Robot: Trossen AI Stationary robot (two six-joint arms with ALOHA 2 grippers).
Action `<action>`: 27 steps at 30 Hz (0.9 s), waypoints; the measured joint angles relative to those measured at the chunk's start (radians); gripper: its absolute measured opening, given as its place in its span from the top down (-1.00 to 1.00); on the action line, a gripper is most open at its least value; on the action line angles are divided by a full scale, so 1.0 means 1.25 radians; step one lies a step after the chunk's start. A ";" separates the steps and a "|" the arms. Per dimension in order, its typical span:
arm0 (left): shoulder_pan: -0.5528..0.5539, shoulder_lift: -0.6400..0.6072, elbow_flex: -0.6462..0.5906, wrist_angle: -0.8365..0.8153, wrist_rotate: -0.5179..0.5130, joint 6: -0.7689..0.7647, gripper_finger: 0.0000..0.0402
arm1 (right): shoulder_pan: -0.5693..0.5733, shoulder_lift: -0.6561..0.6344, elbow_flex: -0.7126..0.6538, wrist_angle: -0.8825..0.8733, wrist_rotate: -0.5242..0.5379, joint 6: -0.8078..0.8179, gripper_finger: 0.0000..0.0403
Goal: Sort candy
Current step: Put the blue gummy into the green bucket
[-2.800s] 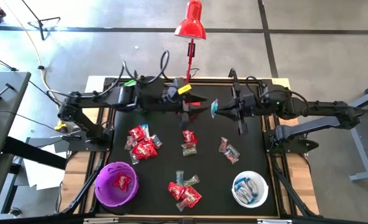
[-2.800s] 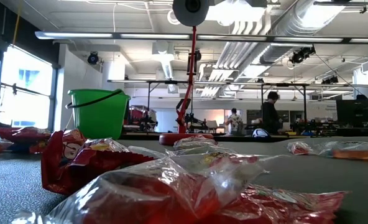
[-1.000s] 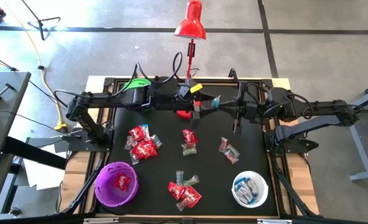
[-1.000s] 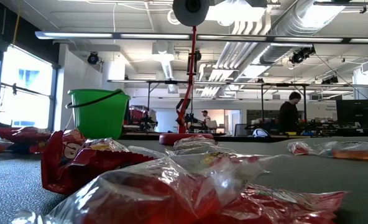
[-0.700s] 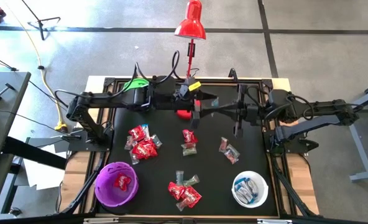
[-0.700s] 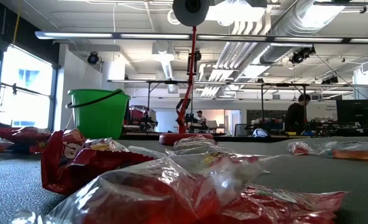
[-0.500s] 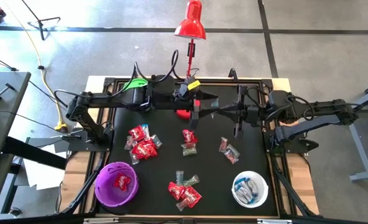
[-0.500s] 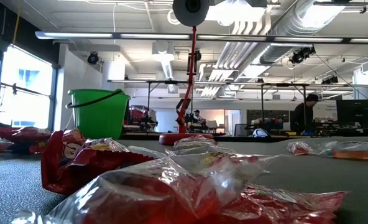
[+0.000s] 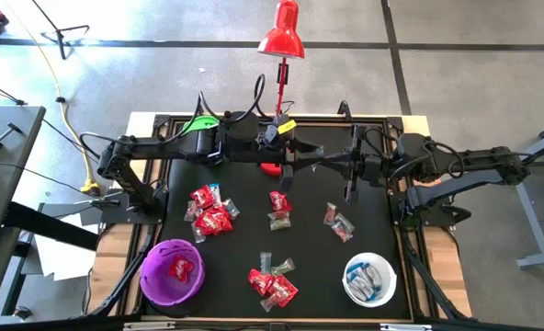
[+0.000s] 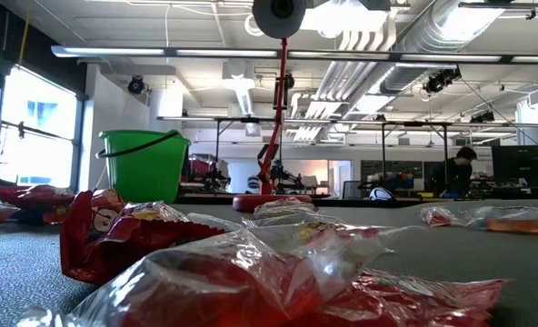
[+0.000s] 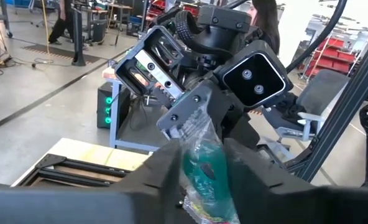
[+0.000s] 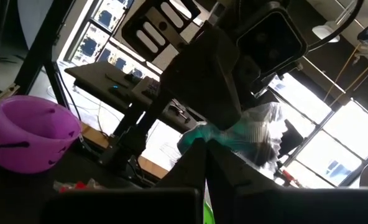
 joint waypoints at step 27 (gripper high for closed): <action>0.001 -0.006 -0.001 -0.072 0.038 0.029 0.98 | -0.002 -0.002 0.000 -0.086 0.175 0.310 0.38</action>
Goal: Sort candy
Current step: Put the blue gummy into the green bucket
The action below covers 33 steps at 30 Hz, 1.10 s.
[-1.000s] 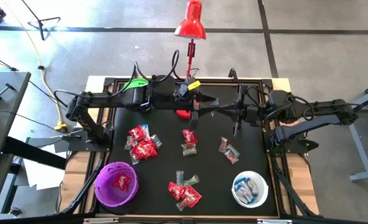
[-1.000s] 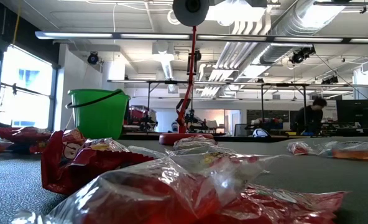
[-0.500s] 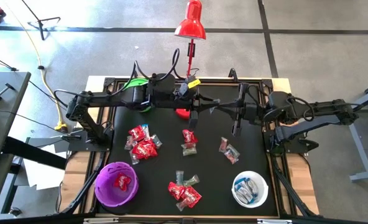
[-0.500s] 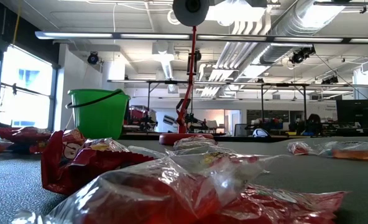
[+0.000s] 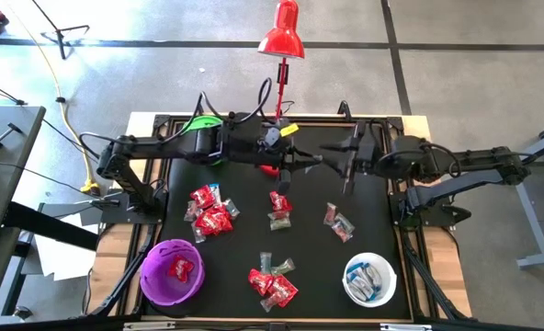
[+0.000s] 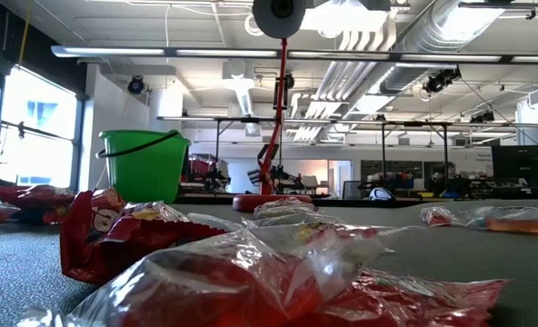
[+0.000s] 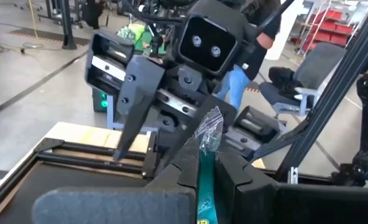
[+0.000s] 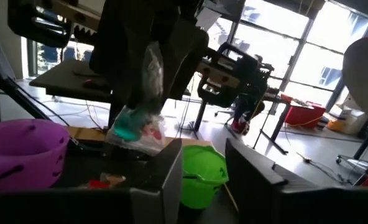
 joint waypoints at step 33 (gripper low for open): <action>0.146 -0.199 0.000 -1.045 -0.532 -0.170 0.92 | 0.000 -0.030 0.001 -0.296 0.125 0.418 0.24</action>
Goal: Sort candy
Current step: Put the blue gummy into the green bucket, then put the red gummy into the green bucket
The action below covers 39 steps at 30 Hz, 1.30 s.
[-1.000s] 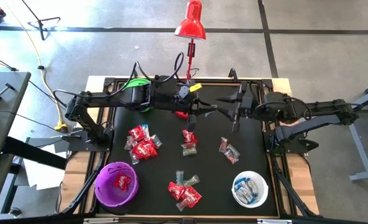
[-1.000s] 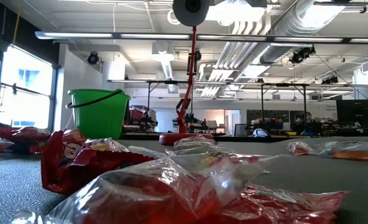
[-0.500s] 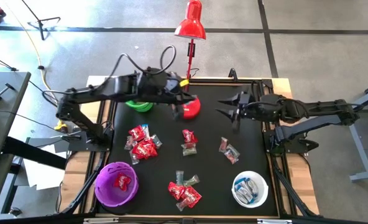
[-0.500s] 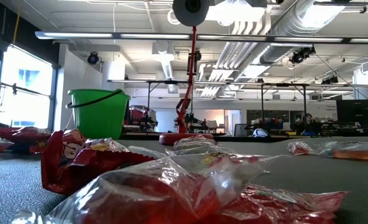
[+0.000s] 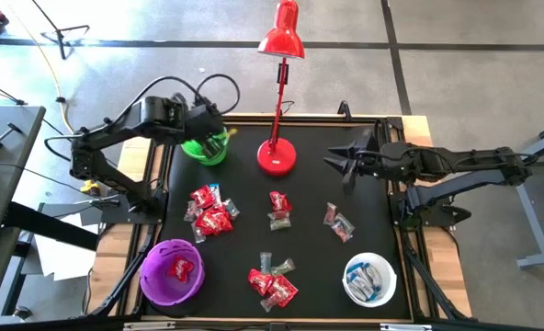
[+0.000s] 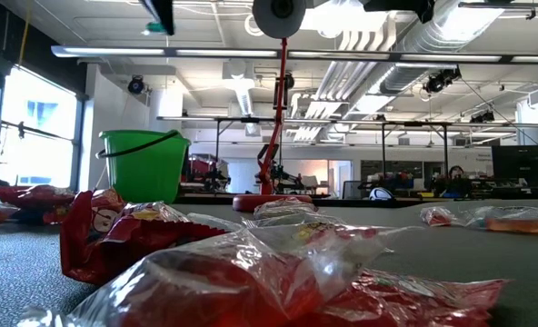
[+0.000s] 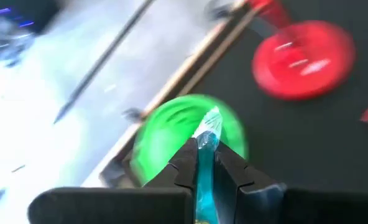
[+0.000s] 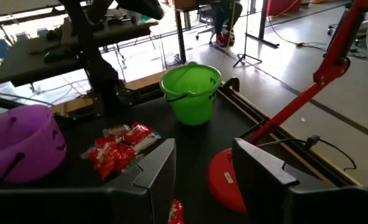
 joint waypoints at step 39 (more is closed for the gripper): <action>0.105 0.009 0.000 0.232 0.632 0.123 0.39 | 0.003 0.011 -0.087 -0.565 -0.237 0.817 0.24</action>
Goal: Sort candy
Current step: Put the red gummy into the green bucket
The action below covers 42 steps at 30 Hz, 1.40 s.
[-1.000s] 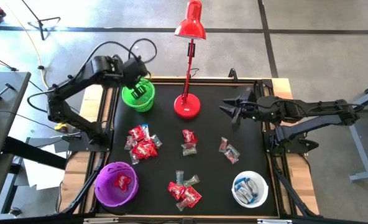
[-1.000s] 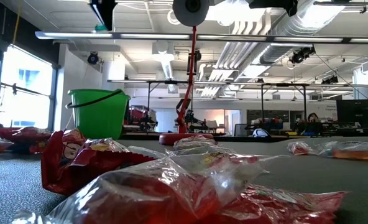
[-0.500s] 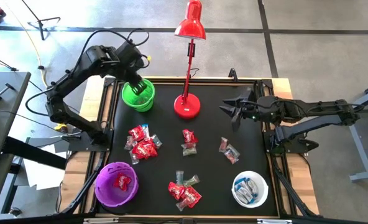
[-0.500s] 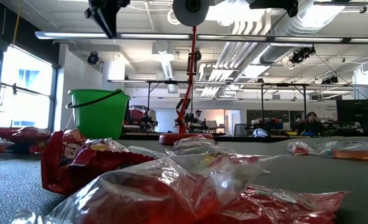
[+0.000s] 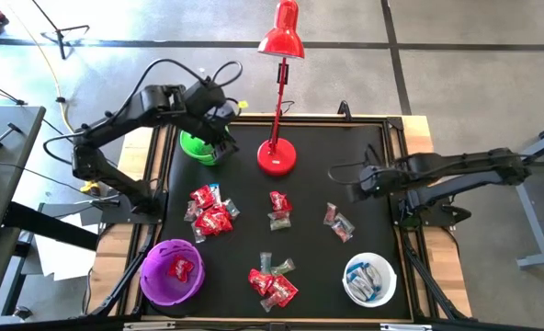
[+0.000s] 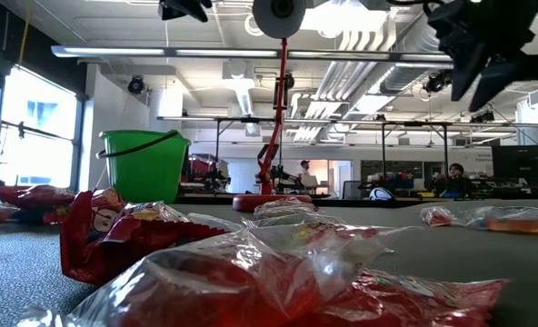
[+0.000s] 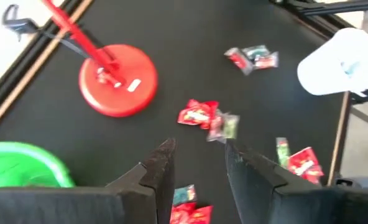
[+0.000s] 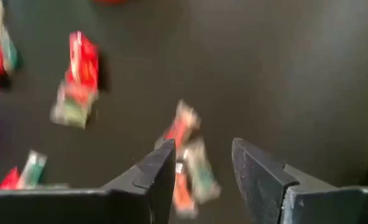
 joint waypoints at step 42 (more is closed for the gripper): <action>-0.016 -0.104 0.001 -0.041 -0.060 0.145 0.39 | -0.004 0.368 -0.287 0.755 -0.134 0.218 0.24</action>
